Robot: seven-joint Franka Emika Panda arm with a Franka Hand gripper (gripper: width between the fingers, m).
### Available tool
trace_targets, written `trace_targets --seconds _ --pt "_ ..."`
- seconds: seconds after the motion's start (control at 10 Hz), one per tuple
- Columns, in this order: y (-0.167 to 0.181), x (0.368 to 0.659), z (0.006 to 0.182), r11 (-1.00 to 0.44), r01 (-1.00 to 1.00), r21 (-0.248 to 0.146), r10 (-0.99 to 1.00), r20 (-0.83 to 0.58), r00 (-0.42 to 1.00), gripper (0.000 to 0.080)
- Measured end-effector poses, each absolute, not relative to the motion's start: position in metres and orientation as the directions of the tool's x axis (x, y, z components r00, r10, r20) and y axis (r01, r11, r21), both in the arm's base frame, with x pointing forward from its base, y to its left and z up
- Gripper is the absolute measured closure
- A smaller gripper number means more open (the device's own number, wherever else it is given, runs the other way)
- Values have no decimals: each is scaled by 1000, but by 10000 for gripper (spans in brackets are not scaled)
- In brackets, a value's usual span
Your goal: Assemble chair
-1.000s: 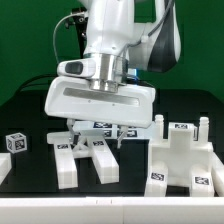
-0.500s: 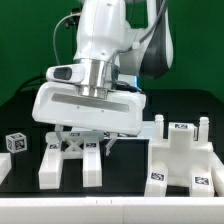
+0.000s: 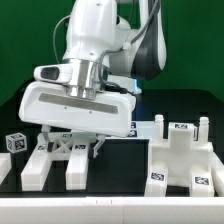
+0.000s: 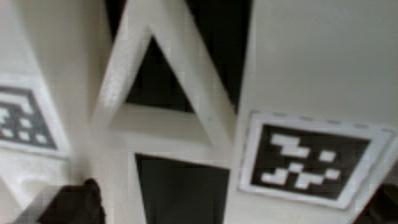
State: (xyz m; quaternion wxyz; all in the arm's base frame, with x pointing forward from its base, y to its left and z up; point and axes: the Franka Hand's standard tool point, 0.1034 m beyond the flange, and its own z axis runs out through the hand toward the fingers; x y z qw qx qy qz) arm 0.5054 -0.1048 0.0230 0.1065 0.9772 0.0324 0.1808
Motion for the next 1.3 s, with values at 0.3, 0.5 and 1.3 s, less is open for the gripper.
trace_targets --seconds 0.3,0.5,1.3 --pt "-86 506 21 -974 62 220 137 344 929 151" --pt "-81 509 21 -960 146 237 222 332 917 151" --pt "-83 505 16 -963 145 228 215 324 921 454"
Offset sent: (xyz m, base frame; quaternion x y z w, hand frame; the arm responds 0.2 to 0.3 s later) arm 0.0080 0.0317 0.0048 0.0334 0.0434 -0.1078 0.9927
